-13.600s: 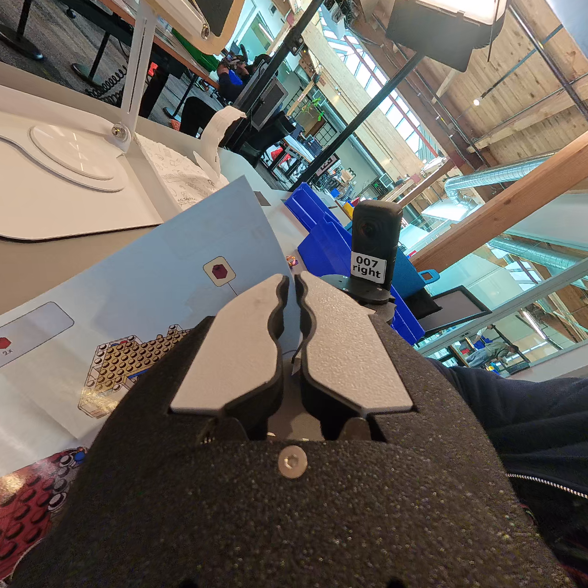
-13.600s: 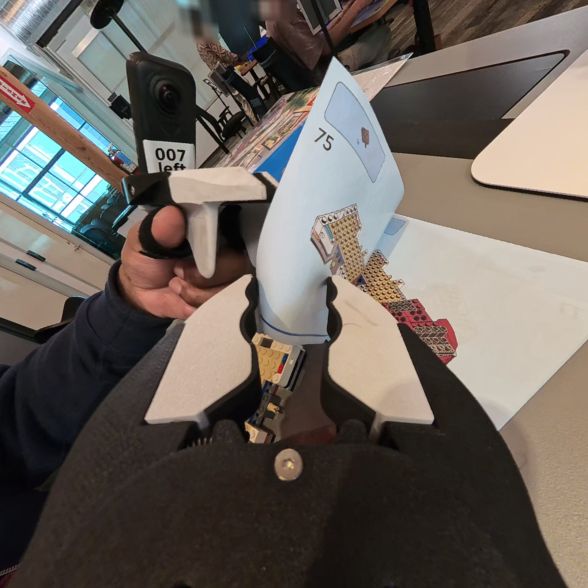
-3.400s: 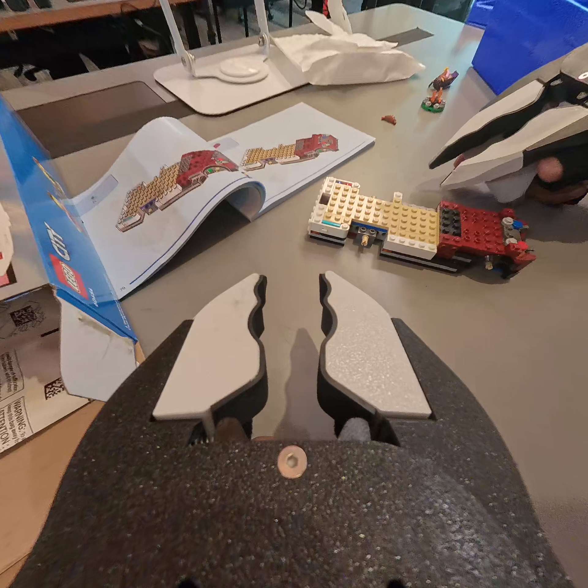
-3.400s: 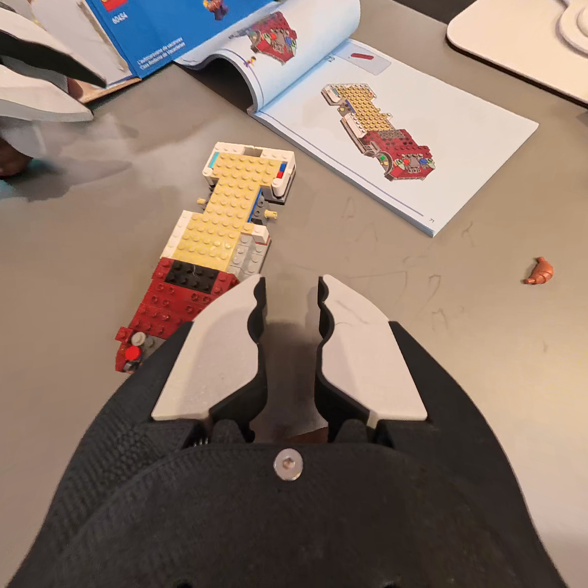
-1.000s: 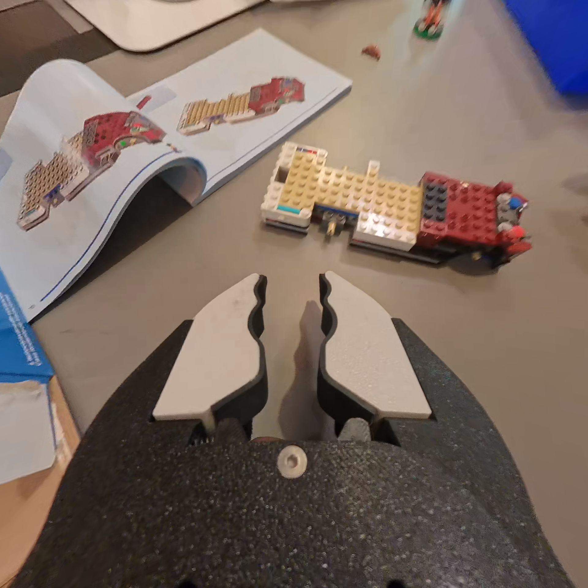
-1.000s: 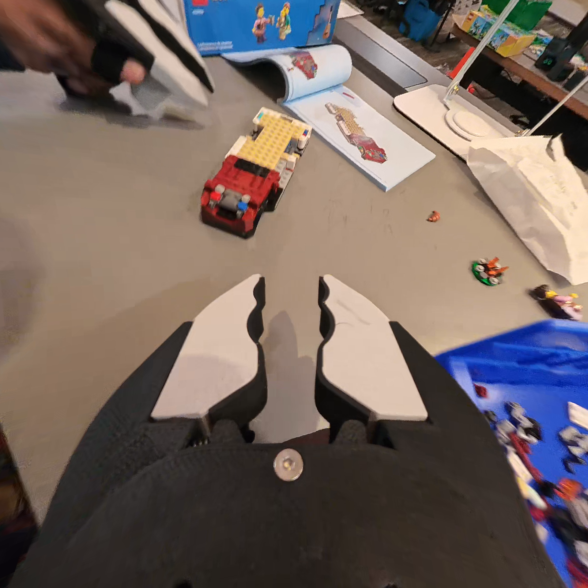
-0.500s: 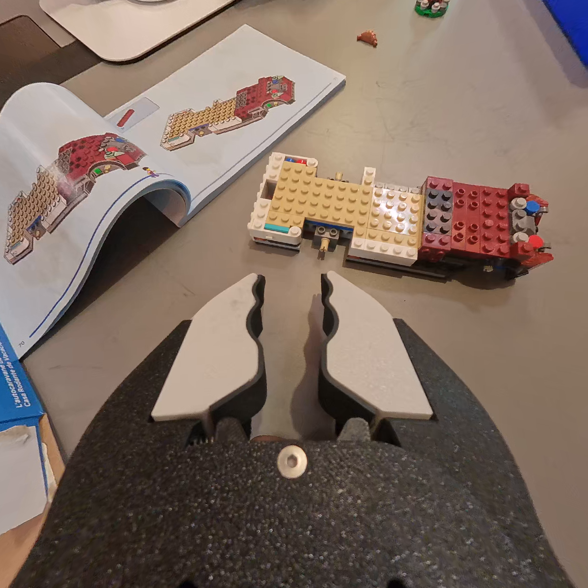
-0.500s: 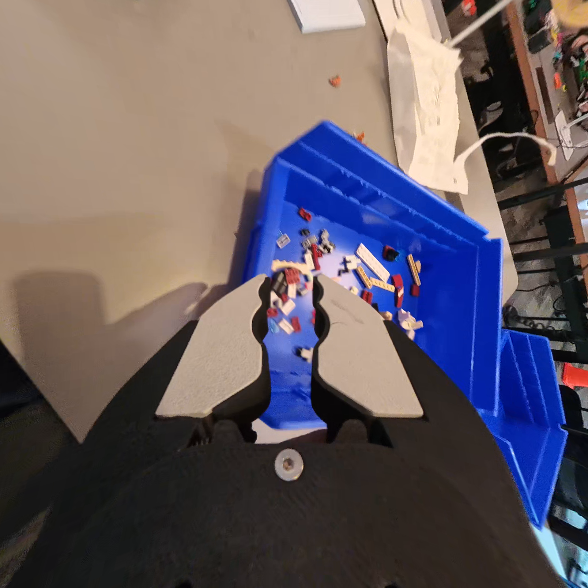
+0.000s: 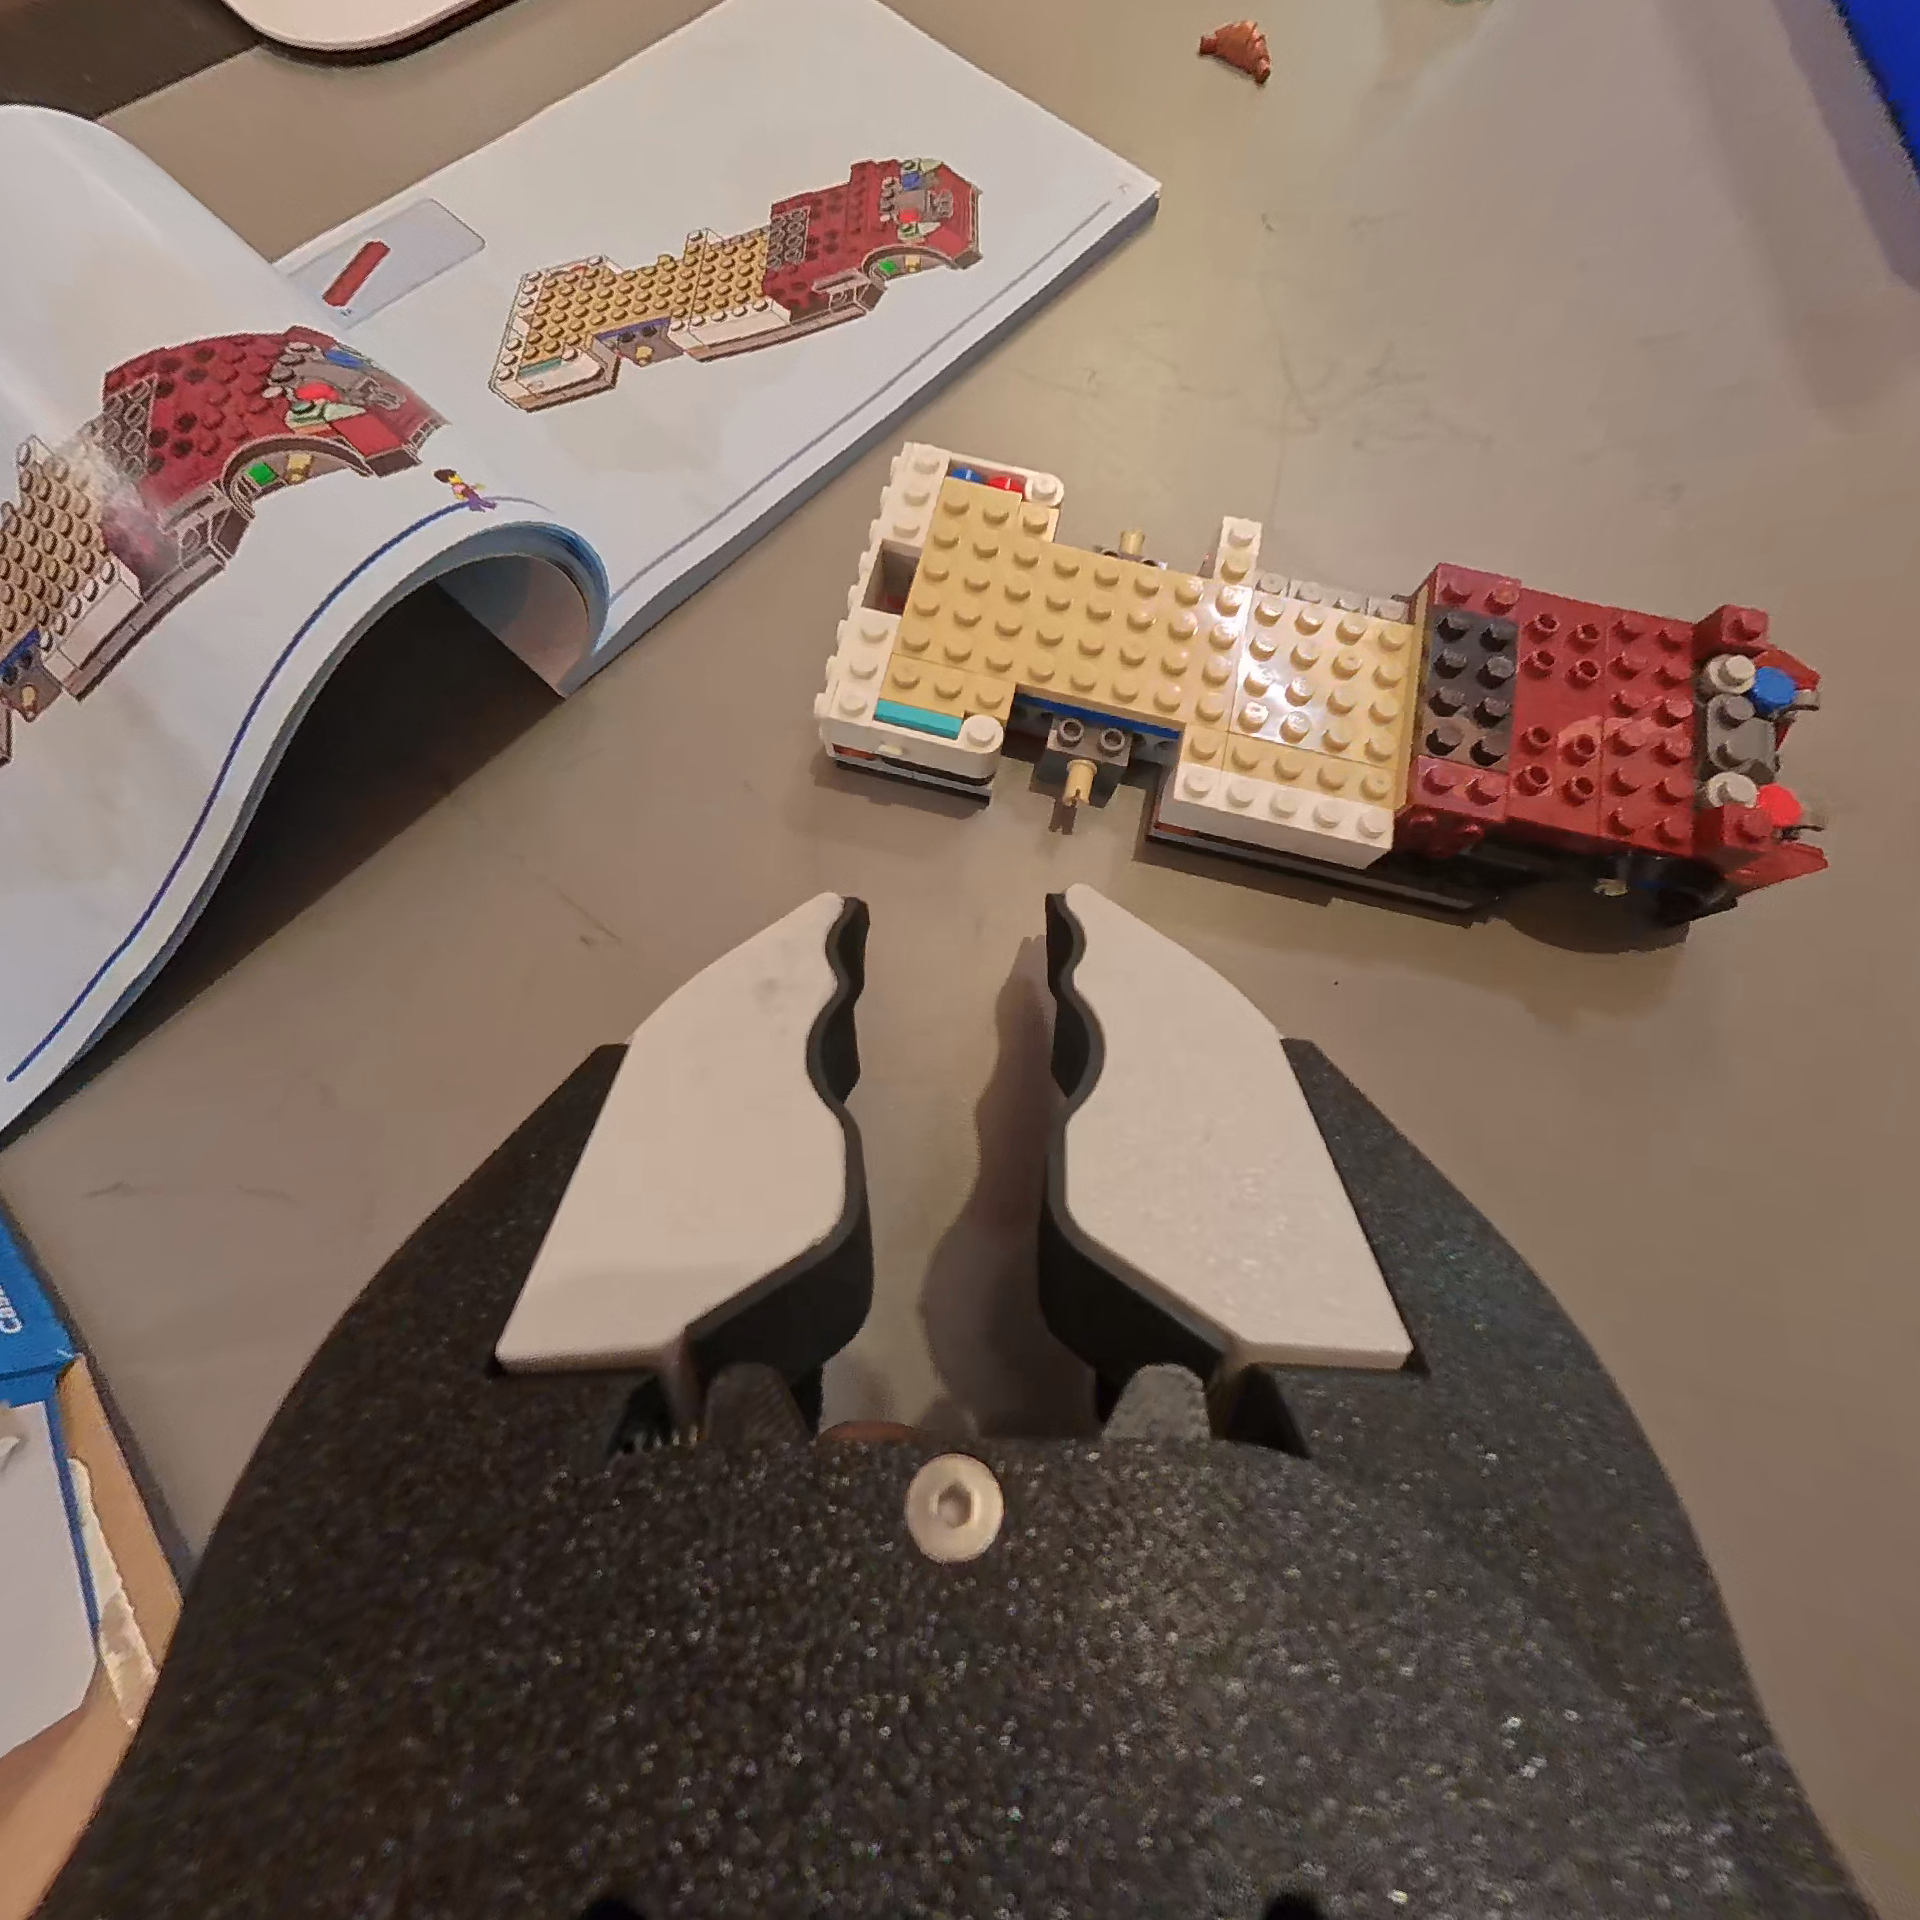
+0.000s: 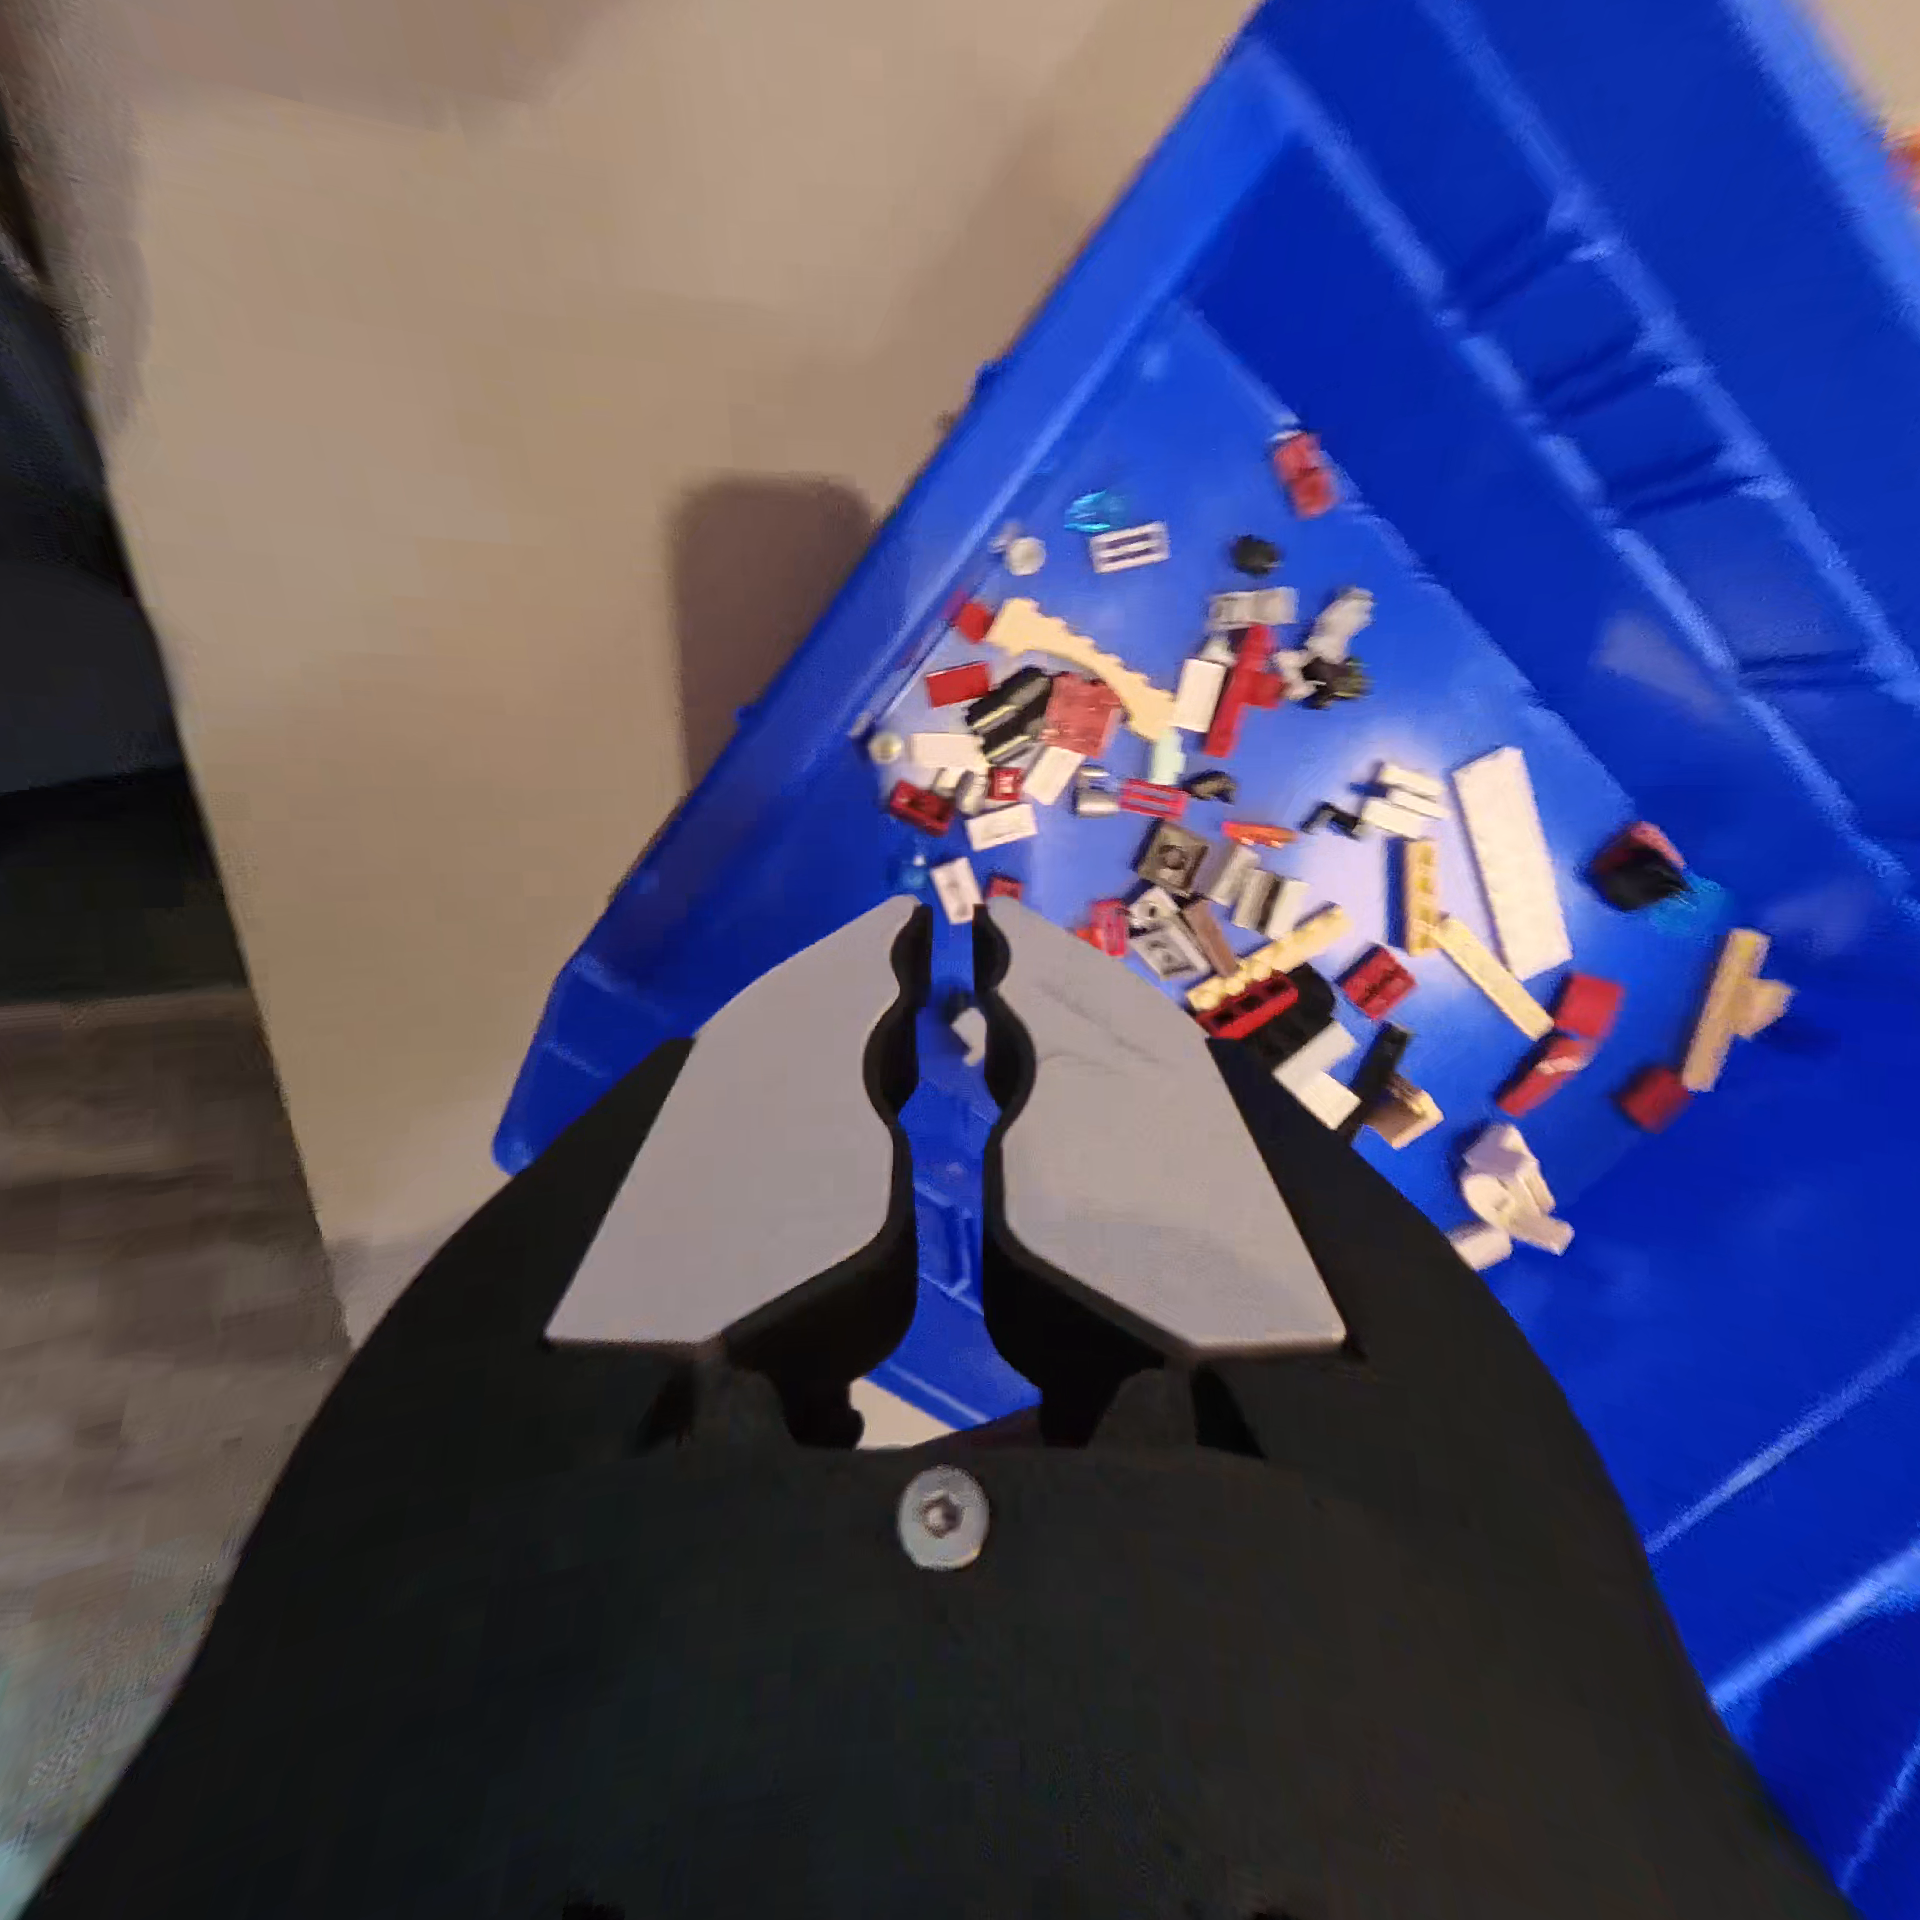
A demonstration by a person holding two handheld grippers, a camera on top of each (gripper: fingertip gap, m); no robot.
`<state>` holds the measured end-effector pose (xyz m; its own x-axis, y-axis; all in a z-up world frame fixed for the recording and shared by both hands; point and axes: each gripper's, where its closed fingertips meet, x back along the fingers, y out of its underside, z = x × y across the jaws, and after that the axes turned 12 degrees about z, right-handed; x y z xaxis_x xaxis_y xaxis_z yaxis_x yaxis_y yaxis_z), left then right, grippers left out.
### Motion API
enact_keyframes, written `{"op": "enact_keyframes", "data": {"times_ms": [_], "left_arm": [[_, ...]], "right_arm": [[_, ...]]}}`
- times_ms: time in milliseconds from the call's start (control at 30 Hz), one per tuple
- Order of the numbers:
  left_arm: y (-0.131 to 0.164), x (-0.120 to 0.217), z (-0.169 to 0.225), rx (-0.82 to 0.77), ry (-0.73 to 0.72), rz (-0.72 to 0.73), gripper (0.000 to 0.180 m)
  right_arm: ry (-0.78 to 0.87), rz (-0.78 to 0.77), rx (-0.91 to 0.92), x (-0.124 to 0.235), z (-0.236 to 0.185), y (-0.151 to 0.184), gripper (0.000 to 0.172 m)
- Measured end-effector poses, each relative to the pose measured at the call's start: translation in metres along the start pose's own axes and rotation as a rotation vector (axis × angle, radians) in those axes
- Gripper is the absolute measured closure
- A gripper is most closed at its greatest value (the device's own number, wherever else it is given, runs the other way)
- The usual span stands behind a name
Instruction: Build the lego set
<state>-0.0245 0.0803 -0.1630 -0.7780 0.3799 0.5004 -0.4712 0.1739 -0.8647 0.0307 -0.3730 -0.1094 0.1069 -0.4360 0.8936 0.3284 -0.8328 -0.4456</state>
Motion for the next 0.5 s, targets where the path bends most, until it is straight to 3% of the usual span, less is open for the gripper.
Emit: {"op": "enact_keyframes", "data": {"times_ms": [200, 500], "left_arm": [[0.005, -0.003, 0.0, -0.026, -0.015, -0.044, 0.146], [0.005, -0.003, 0.0, -0.026, -0.016, -0.038, 0.147]], "right_arm": [[-0.241, -0.094, 0.024, -0.029, -0.009, 0.01, 0.166], [-0.295, -0.224, 0.003, -0.038, -0.013, 0.026, 0.162]]}}
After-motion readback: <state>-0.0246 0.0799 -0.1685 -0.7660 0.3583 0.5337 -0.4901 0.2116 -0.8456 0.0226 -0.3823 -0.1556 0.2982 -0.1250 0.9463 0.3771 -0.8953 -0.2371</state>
